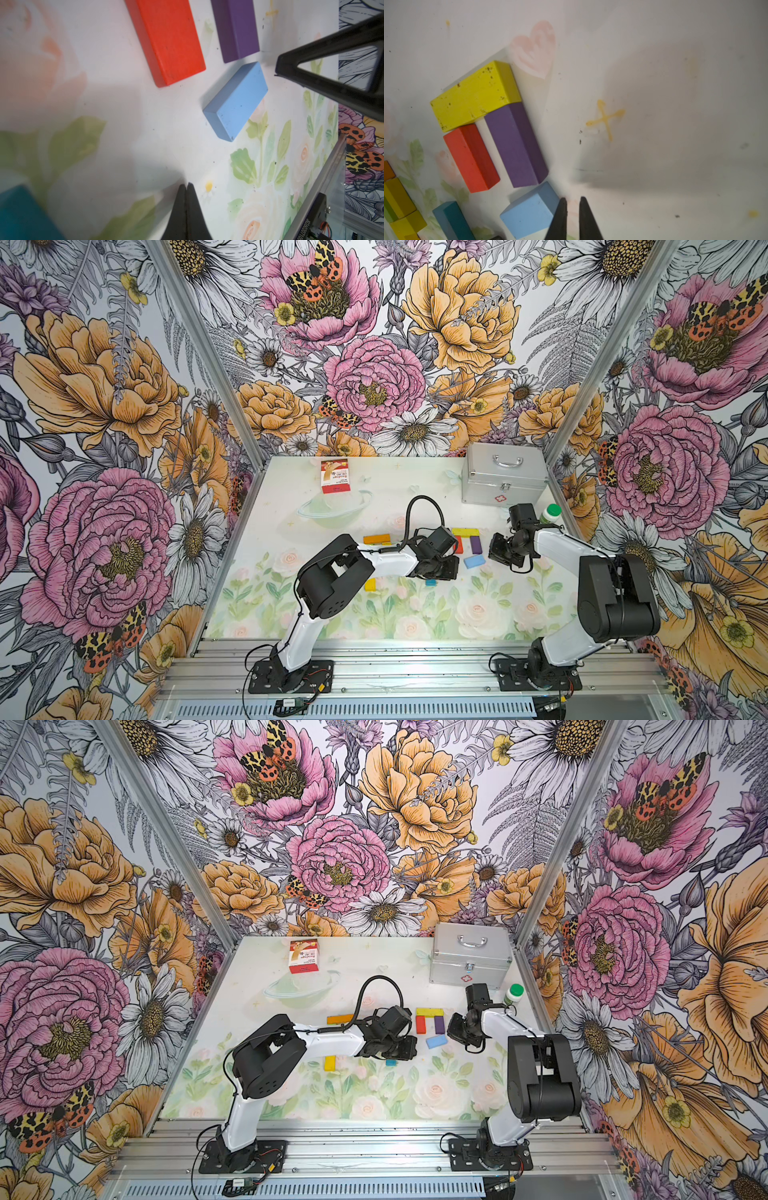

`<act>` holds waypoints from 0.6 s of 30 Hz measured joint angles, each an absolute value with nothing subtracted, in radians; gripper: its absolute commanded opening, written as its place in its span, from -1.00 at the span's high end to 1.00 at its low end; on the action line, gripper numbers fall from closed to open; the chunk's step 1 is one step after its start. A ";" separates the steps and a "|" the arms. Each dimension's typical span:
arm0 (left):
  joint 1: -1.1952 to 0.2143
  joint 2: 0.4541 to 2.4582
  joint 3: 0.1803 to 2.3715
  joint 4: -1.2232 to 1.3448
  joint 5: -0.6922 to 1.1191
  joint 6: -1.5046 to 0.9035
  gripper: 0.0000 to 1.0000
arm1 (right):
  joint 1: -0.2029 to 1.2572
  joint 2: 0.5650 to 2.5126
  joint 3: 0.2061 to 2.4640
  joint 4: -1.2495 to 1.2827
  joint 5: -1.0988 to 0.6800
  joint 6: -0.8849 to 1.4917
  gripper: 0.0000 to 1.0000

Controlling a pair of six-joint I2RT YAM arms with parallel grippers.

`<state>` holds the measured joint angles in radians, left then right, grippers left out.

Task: Assemble the letter p with building blocks
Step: Assemble the building block at the center of the board.

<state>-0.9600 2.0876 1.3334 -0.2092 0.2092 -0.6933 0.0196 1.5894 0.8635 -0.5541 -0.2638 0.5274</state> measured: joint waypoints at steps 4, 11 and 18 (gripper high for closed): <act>-0.960 2.093 1.356 -0.215 0.209 -0.701 1.00 | 0.020 1.607 0.863 -0.549 -0.284 0.521 0.72; -0.960 2.143 1.414 -0.216 0.210 -0.701 1.00 | 0.020 1.613 0.863 -0.546 -0.301 0.513 0.73; -0.960 2.168 1.450 -0.231 0.218 -0.701 1.00 | 0.020 1.613 0.862 -0.539 -0.321 0.506 0.74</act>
<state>-0.9604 2.1681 1.4498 -0.2310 0.2180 -0.7006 0.0196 1.6131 0.8619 -0.5392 -0.3206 0.5060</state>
